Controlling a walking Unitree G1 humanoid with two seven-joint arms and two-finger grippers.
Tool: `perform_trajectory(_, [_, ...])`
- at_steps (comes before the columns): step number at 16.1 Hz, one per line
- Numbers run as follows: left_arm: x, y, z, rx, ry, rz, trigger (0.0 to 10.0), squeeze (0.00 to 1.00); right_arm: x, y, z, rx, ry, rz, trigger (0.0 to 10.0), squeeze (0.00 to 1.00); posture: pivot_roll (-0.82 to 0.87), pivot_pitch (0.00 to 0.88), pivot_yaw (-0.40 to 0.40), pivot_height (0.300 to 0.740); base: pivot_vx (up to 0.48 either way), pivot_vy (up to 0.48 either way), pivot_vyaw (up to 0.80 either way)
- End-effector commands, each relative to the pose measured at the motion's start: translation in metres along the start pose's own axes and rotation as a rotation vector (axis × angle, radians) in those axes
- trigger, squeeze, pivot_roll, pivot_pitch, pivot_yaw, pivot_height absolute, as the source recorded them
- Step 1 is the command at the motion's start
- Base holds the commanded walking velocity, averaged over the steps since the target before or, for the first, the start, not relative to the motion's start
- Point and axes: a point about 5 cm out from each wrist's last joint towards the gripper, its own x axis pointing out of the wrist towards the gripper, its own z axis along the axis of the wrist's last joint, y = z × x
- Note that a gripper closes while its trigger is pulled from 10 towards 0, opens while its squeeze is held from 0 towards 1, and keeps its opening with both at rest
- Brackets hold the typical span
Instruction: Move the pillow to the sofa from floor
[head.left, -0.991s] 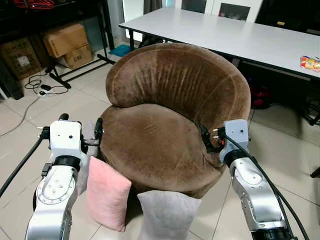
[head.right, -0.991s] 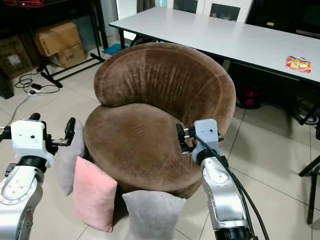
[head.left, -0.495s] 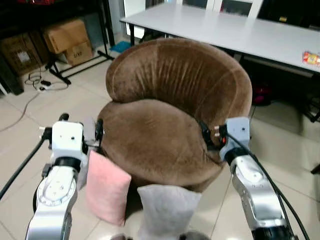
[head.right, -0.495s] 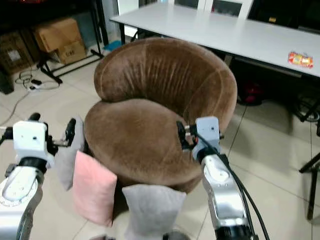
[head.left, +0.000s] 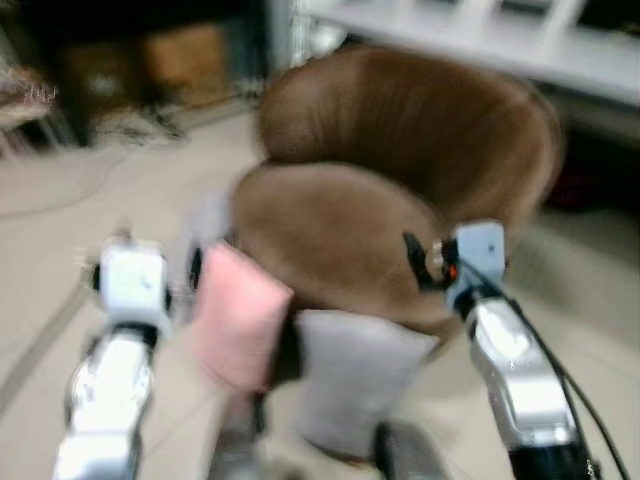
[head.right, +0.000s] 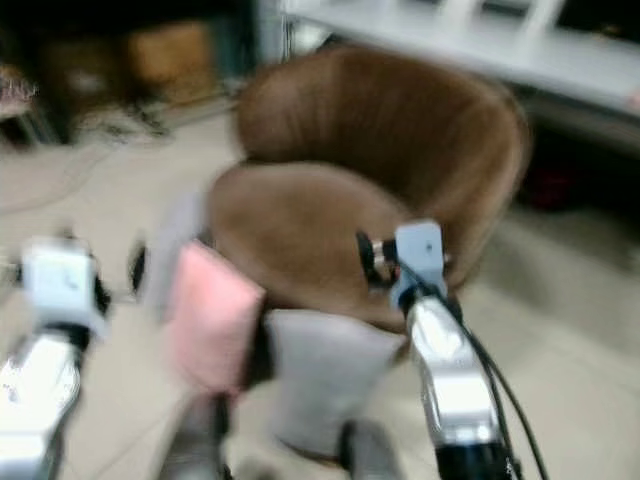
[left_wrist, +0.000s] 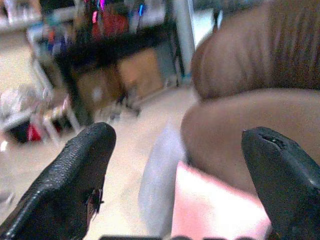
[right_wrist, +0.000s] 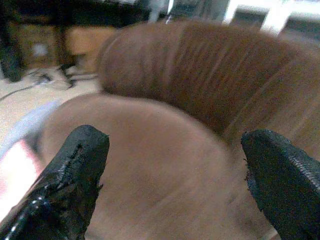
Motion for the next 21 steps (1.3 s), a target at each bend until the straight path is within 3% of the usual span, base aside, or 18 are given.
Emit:
perform_trajectory(1, [0.0054, 0.0036, 0.0153, 0.017, -0.066, 0.01, 10.0, 0.0, 0.0024, 0.0043, 0.0052, -0.01, -0.016, 0.02, 10.0, 0.0, -0.05, 0.0, -0.011, 0.606, 0.0, 0.0, 0.0])
perform_trajectory(15, [0.005, 0.0023, 0.0122, -0.01, -0.079, 0.028, 10.0, 0.0, 0.0031, 0.0013, -0.0019, -0.018, 0.019, -0.018, 10.0, 0.0, -0.05, 0.0, -0.022, 0.606, 0.0, 0.0, 0.0])
perform_trajectory(18, [0.0057, 0.0014, 0.0135, -0.016, -0.088, 0.017, 10.0, 0.0, 0.0033, 0.0027, -0.0023, -0.022, 0.019, -0.013, 10.0, 0.0, -0.05, 0.0, -0.021, 0.606, 0.0, 0.0, -0.8])
perform_trajectory(21, [0.0057, 0.0011, 0.0131, -0.017, -0.087, 0.013, 10.0, 0.0, 0.004, 0.0048, 0.0, -0.042, 0.003, -0.001, 10.0, 0.0, -0.05, 0.0, -0.022, 0.606, 0.0, 0.0, 0.0])
